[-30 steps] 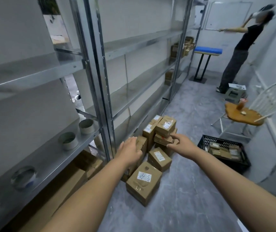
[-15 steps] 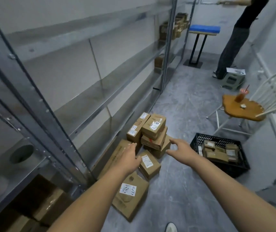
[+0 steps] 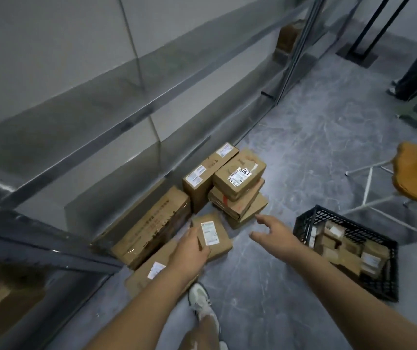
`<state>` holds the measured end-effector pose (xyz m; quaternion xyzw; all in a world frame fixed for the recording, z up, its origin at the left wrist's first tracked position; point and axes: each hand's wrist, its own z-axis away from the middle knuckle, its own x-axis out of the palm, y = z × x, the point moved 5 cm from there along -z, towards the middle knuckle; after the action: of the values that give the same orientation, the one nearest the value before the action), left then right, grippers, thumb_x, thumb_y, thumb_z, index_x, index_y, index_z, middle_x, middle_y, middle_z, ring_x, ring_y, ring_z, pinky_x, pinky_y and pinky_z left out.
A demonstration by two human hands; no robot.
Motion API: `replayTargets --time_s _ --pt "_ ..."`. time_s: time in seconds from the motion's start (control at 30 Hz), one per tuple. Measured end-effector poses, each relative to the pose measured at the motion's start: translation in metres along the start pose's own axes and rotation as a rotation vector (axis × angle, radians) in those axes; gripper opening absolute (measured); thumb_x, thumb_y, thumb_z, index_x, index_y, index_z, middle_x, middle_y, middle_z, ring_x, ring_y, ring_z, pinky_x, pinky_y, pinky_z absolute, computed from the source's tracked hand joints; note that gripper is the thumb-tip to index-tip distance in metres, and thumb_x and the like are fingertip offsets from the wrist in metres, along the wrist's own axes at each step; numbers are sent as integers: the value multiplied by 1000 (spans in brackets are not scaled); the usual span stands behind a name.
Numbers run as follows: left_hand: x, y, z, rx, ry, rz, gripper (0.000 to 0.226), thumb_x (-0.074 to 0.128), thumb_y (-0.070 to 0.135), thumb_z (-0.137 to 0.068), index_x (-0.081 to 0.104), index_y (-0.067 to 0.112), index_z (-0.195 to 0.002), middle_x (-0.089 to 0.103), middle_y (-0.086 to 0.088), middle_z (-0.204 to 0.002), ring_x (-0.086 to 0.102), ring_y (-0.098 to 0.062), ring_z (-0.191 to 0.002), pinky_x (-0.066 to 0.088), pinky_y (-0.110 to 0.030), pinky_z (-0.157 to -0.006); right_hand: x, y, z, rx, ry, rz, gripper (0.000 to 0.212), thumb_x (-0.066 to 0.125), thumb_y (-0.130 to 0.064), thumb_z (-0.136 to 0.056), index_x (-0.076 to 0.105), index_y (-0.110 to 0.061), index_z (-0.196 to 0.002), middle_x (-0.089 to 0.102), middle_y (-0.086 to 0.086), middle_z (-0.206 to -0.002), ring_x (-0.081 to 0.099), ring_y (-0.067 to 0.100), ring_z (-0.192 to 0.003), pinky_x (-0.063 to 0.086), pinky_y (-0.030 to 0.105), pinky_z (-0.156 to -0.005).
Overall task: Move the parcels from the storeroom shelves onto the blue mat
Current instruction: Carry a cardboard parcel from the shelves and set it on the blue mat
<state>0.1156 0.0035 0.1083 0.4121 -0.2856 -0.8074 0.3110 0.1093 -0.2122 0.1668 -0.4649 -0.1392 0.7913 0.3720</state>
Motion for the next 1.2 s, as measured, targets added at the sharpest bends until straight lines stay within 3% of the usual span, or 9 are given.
replayTargets --time_s 0.3,0.53,0.63,0.73,0.83,0.9,1.0,1.1,1.2 --pt "62 -106 -165 -263 70 98 47 62 15 -90 48 12 -135 54 -11 -134 51 -23 -121 33 -17 -87 81 79 -189 117 -157 -7 61 62 -37 -89 40 -23 -144 46 -2 -143 43 14 -129 38 30 -100" --pt "148 -210 -259 -455 55 165 54 60 13 -90 43 15 -142 55 -10 -135 54 -22 -117 32 -15 -80 171 174 -318 172 -287 -26 56 62 -31 -88 45 -19 -139 54 1 -131 51 16 -120 43 33 -99" --pt "188 -250 -291 -513 56 227 51 56 4 -90 46 15 -139 58 -8 -128 53 -15 -100 32 -10 -72 224 214 -351 197 -403 -28 38 61 -30 -89 47 -33 -124 52 -11 -113 53 1 -99 41 15 -78" --pt "220 -293 -322 -587 118 302 53 58 11 -91 44 17 -141 59 -11 -131 56 -26 -116 41 -20 -88 268 256 -385 247 -420 -43 39 60 -31 -91 46 -32 -128 55 -14 -112 53 -10 -84 38 -2 -63" --pt "246 -329 -345 -654 178 434 55 61 19 -91 43 16 -143 58 -11 -131 56 -29 -118 45 -36 -101 302 284 -409 324 -399 -66 63 59 -29 -93 28 -19 -147 40 9 -147 48 23 -126 40 23 -96" --pt "263 -344 -354 -711 199 529 47 60 19 -91 49 12 -135 61 -9 -127 59 -28 -112 48 -33 -95 315 294 -424 354 -385 -45 67 60 -24 -92 23 -13 -148 40 15 -145 44 31 -129 40 37 -104" --pt "280 -352 -354 -738 254 712 29 60 10 -88 60 20 -115 69 -4 -114 65 -21 -97 52 -29 -82 326 296 -435 426 -421 -144 42 54 -16 -94 41 -10 -133 55 11 -125 57 20 -99 50 32 -75" --pt "277 -344 -334 -811 331 935 31 58 3 -86 65 19 -111 72 -5 -106 68 -23 -95 55 -33 -83 317 284 -430 493 -418 -210 10 49 -13 -94 54 -17 -101 56 1 -93 50 9 -75 38 24 -57" --pt "248 -317 -301 -816 369 1051 28 54 3 -88 63 21 -107 69 -10 -109 64 -22 -91 50 -29 -75 284 242 -414 414 -384 -195 33 51 -12 -90 50 -16 -123 58 6 -108 56 19 -91 44 26 -65"
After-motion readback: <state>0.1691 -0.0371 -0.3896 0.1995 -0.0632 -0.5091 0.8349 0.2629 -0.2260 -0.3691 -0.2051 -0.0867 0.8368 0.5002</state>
